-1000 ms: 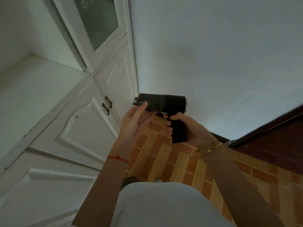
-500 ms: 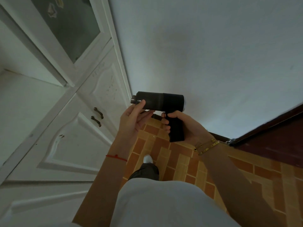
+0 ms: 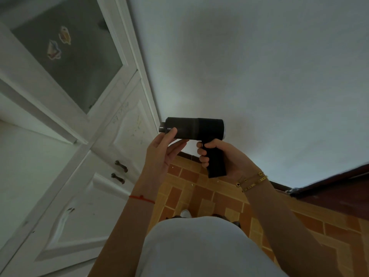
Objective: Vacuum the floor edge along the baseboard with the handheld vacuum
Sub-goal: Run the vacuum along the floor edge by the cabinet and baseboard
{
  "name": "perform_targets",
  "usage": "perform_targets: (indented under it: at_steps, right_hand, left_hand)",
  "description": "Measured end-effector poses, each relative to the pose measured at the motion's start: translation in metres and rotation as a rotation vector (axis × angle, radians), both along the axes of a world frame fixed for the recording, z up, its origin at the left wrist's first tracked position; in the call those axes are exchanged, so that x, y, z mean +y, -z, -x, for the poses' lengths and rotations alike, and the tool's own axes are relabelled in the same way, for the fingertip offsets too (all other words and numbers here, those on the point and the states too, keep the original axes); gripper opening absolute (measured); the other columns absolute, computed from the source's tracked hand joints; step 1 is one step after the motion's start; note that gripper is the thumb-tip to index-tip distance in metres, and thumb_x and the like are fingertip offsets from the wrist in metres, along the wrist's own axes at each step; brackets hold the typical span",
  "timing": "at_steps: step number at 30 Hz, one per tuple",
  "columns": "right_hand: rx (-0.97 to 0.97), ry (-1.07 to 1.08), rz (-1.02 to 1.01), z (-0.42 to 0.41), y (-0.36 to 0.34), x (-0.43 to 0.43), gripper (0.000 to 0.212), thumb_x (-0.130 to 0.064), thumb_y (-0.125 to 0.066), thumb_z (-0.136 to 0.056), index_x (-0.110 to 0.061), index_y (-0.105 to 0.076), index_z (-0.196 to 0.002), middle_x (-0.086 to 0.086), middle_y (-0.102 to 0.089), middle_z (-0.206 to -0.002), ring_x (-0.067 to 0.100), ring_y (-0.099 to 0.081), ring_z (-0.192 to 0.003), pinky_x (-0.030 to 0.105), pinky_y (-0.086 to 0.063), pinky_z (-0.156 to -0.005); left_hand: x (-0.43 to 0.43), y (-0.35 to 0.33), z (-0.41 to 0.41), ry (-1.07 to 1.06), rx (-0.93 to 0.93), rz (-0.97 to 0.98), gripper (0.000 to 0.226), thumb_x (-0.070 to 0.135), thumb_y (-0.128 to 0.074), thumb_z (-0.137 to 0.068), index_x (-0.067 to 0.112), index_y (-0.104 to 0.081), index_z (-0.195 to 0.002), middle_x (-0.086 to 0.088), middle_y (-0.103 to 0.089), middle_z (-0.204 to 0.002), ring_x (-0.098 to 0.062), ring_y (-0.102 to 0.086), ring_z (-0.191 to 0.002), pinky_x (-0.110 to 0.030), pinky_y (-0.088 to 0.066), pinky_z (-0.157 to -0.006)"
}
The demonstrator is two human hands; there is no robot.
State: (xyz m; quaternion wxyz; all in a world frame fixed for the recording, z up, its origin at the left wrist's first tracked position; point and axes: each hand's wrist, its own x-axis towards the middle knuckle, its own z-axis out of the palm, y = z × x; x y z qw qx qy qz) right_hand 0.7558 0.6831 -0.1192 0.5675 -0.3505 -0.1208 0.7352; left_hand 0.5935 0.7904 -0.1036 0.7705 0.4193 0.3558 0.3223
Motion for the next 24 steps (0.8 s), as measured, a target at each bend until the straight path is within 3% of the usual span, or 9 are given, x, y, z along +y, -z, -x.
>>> perform_targets:
  at_steps: [15, 24]
  right_hand:
    - [-0.003, -0.101, 0.0, -0.04, -0.003, 0.045, 0.014, -0.013, -0.059, -0.086, -0.009, -0.053, -0.099, 0.001, -0.052, -0.076, 0.013, -0.052, -0.064, 0.024, -0.05, -0.062]
    - [-0.046, -0.117, -0.016, -0.057, -0.006, 0.056, 0.014, -0.015, -0.06, -0.087, -0.011, -0.055, -0.099, 0.001, -0.053, -0.075, 0.012, -0.051, -0.064, 0.023, -0.049, -0.063]
  left_hand:
    - [0.03, -0.001, -0.032, -0.084, 0.0, 0.03, 0.03, 0.018, -0.059, -0.095, 0.008, -0.061, -0.123, -0.019, -0.067, -0.122, -0.029, -0.071, -0.106, -0.034, -0.057, -0.093]
    - [0.039, 0.002, -0.049, -0.126, -0.028, 0.064, 0.038, 0.019, -0.058, -0.096, 0.003, -0.057, -0.13, -0.02, -0.066, -0.123, -0.028, -0.072, -0.103, -0.028, -0.059, -0.085]
